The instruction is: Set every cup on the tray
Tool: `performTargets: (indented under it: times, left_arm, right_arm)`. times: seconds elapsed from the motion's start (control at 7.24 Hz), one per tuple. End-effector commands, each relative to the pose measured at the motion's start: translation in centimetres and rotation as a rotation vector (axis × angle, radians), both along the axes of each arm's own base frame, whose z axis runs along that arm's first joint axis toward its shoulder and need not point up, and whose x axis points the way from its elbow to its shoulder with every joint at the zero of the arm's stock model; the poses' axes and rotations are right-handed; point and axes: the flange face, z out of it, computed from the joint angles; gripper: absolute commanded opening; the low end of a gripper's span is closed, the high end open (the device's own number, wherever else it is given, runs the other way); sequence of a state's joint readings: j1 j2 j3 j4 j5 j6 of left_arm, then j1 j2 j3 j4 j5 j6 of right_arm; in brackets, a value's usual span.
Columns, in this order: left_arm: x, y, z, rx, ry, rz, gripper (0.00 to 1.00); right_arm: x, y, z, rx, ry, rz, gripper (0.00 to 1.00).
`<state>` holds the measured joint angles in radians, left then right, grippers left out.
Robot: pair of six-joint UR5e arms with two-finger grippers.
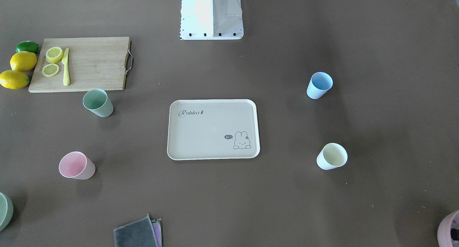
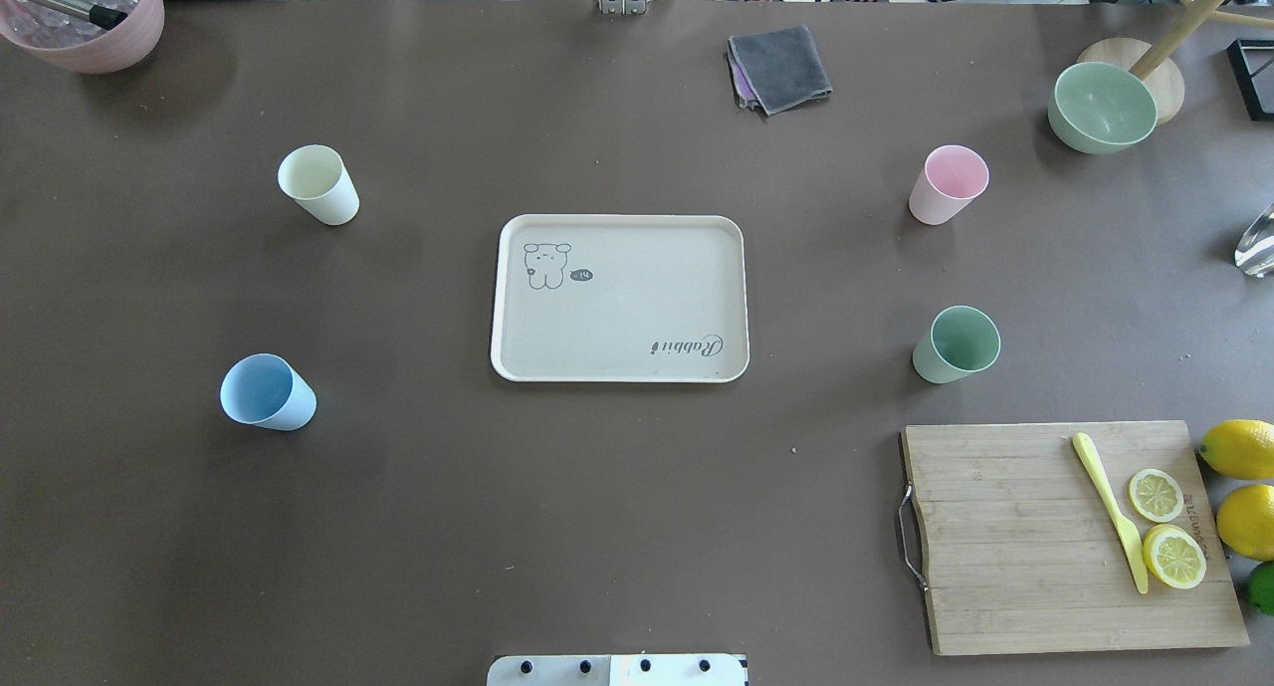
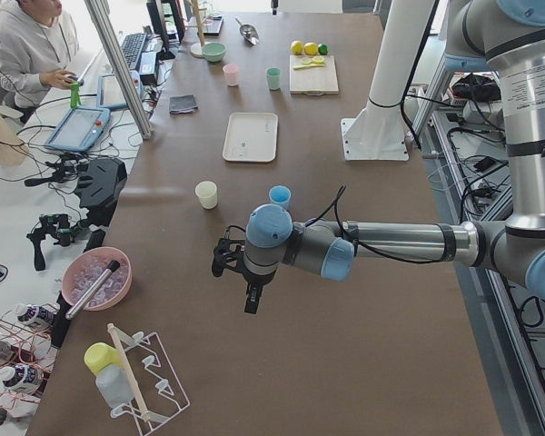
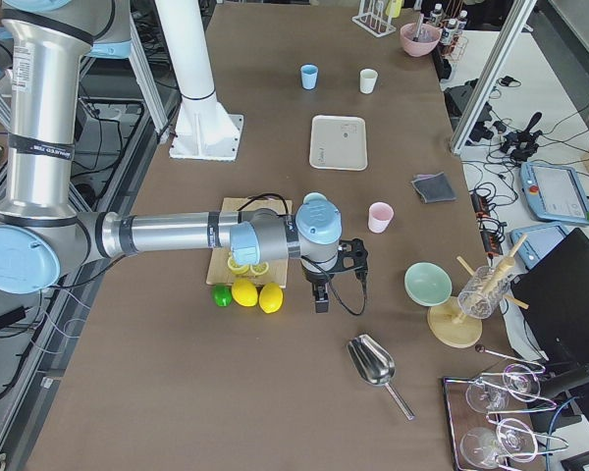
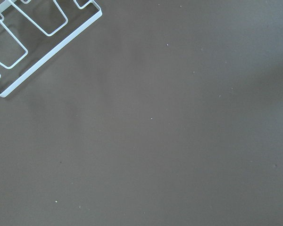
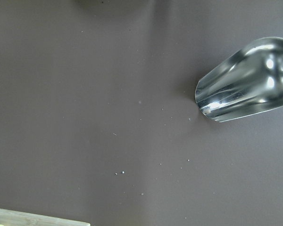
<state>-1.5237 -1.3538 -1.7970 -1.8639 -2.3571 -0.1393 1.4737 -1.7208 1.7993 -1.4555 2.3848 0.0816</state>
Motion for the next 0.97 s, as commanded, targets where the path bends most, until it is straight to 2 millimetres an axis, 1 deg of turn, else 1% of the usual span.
performTargets:
  times: [0.0, 0.41, 0.55, 0.83]
  left_arm:
    - [0.06, 0.14, -1.05, 0.030, 0.008, 0.002, 0.98]
    - [0.46, 0.30, -0.95, 0.029, 0.013, 0.012, 0.98]
    - [0.56, 0.63, -0.67, 0.019, 0.011, 0.014, 0.98]
    - [0.49, 0.63, -0.66, 0.014, 0.011, 0.007, 0.98]
  right_arm:
    - [-0.05, -0.06, -0.14, 0.003, 0.001, 0.000, 1.00]
    - [-0.06, -0.11, -0.42, 0.014, -0.002, 0.002, 1.00]
    - [-0.13, -0.09, -0.50, 0.013, -0.013, 0.000, 1.00]
    - [-0.23, -0.09, -0.55, 0.016, -0.017, -0.004, 1.00]
